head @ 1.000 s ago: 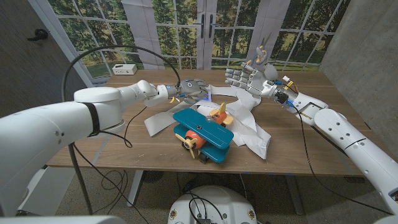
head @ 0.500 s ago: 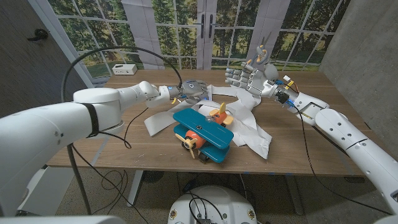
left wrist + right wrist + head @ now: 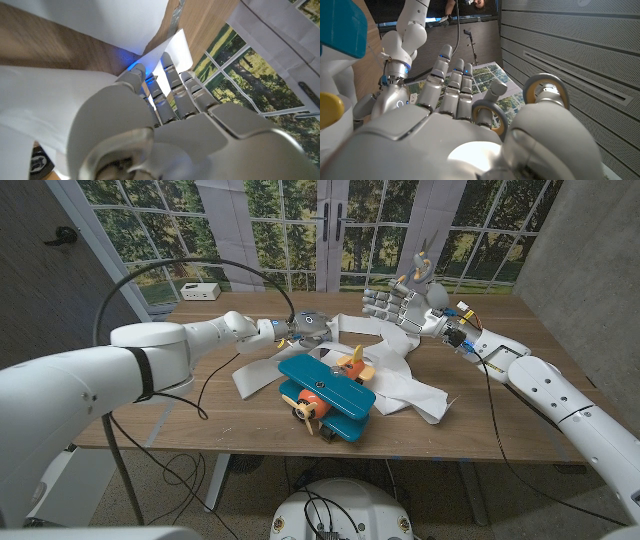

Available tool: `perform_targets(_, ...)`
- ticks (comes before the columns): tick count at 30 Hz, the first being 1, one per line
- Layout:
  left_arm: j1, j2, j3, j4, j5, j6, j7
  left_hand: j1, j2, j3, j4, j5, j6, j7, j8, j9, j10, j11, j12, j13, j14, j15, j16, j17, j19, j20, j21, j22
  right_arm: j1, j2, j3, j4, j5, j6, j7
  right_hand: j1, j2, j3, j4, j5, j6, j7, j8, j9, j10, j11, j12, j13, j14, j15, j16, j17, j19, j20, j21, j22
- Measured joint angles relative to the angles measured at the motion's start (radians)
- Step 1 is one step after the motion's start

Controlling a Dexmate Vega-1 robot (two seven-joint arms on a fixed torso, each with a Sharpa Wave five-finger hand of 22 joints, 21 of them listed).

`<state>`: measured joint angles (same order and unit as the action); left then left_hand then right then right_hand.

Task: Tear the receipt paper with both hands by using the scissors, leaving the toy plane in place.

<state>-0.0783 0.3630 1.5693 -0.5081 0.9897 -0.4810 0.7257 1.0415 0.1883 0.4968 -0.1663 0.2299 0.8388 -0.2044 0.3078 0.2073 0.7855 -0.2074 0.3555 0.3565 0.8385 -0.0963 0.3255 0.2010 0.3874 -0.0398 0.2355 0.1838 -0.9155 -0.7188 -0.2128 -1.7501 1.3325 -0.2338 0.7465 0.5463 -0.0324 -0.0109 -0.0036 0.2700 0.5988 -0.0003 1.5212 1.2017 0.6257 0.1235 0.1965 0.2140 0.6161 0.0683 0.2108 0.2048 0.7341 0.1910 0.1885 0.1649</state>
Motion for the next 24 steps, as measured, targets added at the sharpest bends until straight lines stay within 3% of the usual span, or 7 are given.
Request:
perform_targets(3, 0.005, 0.006, -0.012, -0.011, 0.000, 0.001, -0.006, 0.026, 0.013, 0.020, 0.012, 0.000, -0.005, 0.001, 0.000, 0.007, 0.013, 0.002, 0.009, 0.020, 0.035, -0.013, 0.004, 0.003, 0.019, -0.003, 0.009, 0.005, -0.001, 0.000, 0.000, -0.001, 0.000, 0.001, 0.000, -0.003, 0.003, -0.004, 0.004, 0.000, 0.000, 0.000, 0.003, 0.001, 0.000, 0.000, 0.000, 0.000, 0.000, 0.000, 0.000, 0.000, 0.000, 0.000, 0.000, 0.000)
perform_targets(10, 0.016, 0.013, -0.040, -0.018, -0.006, 0.002, -0.028, 0.058, 0.021, 0.087, 0.070, -0.033, -0.073, 0.010, -0.003, 0.063, -0.008, 0.005, 0.019, 0.125, 0.192, -0.060, 0.051, 0.045, 0.045, -0.009, 0.040, 0.019, -0.001, 0.000, 0.000, -0.002, 0.001, 0.006, 0.000, -0.005, 0.005, -0.007, 0.002, 0.000, 0.000, 0.000, 0.009, 0.005, 0.011, 0.000, 0.004, 0.000, 0.000, 0.000, 0.000, 0.000, 0.000, 0.000, 0.000, 0.000)
perform_targets(14, 0.028, 0.010, -0.072, -0.002, -0.056, -0.021, -0.061, 0.072, 0.015, 0.100, 0.084, -0.045, -0.062, 0.039, 0.022, 0.094, -0.030, 0.005, 0.028, 0.180, 0.280, -0.101, 0.082, 0.076, 0.070, -0.008, 0.069, 0.030, -0.001, 0.002, 0.001, -0.002, 0.001, 0.009, 0.000, 0.000, 0.011, -0.007, 0.002, 0.000, 0.000, 0.000, 0.009, 0.002, 0.011, 0.000, 0.004, 0.000, 0.000, 0.000, 0.000, 0.000, 0.000, 0.000, 0.000, 0.000)
perform_targets(19, 0.039, 0.001, -0.103, 0.024, -0.107, -0.045, -0.092, 0.101, 0.008, 0.087, 0.070, -0.053, -0.037, 0.064, 0.048, 0.111, -0.031, 0.006, 0.045, 0.256, 0.444, -0.139, 0.187, 0.174, 0.102, -0.009, 0.139, 0.069, -0.001, 0.005, 0.004, -0.002, 0.001, 0.015, 0.000, -0.004, 0.015, -0.011, 0.005, 0.000, 0.000, 0.000, 0.011, 0.009, 0.011, 0.000, 0.004, 0.000, 0.000, 0.000, 0.000, 0.000, -0.001, -0.009, 0.000, 0.000)
perform_targets(21, 0.045, -0.003, -0.119, 0.038, -0.136, -0.058, -0.108, 0.115, 0.000, 0.062, 0.050, -0.053, -0.032, 0.069, 0.052, 0.116, -0.031, 0.006, 0.045, 0.301, 0.490, -0.135, 0.287, 0.282, 0.102, -0.009, 0.198, 0.118, -0.001, 0.008, 0.004, 0.001, 0.001, 0.017, 0.000, -0.004, 0.015, -0.012, 0.005, 0.000, 0.000, 0.000, 0.011, 0.007, 0.011, 0.000, 0.004, 0.000, 0.000, 0.000, 0.000, 0.000, 0.000, -0.011, 0.000, 0.000)
perform_targets(24, 0.050, -0.006, -0.131, 0.048, -0.158, -0.066, -0.123, 0.133, -0.004, 0.020, 0.033, -0.053, -0.032, 0.069, 0.052, 0.120, -0.031, 0.006, 0.025, 0.360, 0.492, -0.134, 0.441, 0.470, 0.098, -0.005, 0.299, 0.199, 0.000, 0.009, 0.004, 0.004, 0.001, 0.019, 0.000, -0.004, 0.015, -0.012, 0.005, 0.000, 0.000, 0.000, 0.011, 0.003, 0.011, 0.000, 0.004, 0.000, 0.004, -0.004, 0.000, 0.000, 0.004, -0.014, 0.000, 0.000)
